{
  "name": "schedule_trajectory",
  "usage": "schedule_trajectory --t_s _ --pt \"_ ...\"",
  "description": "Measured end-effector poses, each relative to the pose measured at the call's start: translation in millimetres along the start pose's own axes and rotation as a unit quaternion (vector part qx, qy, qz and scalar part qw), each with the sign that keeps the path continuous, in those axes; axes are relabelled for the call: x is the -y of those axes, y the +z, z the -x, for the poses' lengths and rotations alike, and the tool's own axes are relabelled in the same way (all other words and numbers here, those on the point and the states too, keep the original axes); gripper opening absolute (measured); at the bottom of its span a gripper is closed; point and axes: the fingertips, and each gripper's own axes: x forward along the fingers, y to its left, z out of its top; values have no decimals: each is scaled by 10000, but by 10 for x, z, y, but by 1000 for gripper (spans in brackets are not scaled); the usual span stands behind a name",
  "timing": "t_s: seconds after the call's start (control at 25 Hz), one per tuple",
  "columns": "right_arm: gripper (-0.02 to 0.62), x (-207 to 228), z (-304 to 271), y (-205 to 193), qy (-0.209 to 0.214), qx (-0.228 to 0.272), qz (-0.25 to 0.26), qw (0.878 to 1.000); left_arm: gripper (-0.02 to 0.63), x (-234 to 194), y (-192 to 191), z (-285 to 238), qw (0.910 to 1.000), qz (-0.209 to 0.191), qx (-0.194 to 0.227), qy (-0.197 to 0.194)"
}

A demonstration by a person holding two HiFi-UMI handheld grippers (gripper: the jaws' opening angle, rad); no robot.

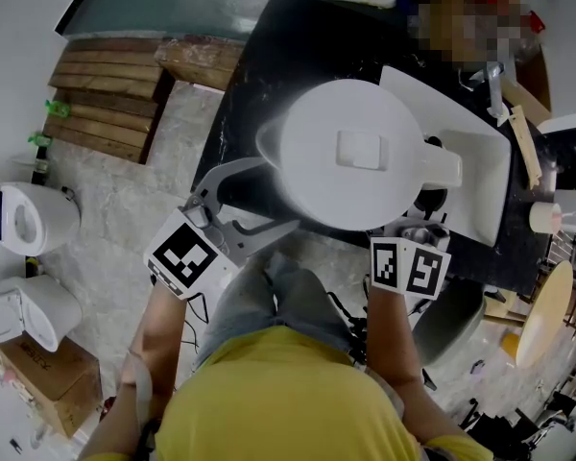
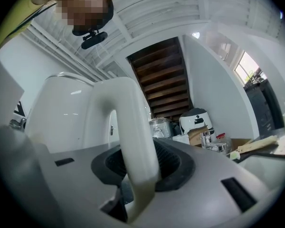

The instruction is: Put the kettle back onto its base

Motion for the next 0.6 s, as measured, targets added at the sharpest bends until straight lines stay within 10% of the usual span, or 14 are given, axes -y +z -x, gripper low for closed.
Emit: schedule_trajectory --t_s 0.6 --pt "129 -4 10 -8 141 -106 -229 9996 328 -32 -4 16 9996 223 74 132"
